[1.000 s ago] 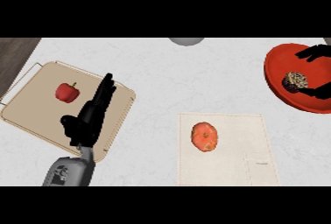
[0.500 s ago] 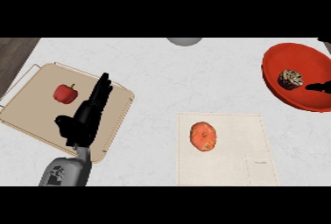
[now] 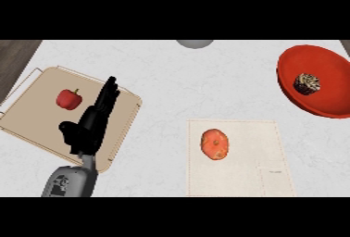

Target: Pick the cupcake from the placemat and place it in the bowl

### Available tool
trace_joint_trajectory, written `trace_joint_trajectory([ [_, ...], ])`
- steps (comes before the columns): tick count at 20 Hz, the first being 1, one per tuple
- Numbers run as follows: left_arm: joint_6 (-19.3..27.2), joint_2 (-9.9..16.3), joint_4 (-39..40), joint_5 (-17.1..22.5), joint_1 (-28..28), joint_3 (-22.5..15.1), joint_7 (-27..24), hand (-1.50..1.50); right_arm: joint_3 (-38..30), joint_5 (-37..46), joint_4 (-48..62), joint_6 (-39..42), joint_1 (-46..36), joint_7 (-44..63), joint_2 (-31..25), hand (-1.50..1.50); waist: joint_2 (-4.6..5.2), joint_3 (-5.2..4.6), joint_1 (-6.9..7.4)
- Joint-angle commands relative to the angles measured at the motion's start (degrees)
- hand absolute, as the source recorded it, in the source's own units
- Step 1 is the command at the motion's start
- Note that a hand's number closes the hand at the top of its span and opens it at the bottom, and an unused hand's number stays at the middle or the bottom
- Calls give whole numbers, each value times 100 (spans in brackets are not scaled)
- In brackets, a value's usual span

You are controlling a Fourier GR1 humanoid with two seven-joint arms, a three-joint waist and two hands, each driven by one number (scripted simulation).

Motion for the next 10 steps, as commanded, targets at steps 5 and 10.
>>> trace_joint_trajectory([
  [5,-141,127,-83,97,-54,80,110,0,-172,-244,39,1496,472,-443,-426,-150,23,20,11],
  [10,22,-6,-64,-25,-7,-3,82,0,-171,-345,-182,1991,729,-535,-473,-150,7,23,-48],
])
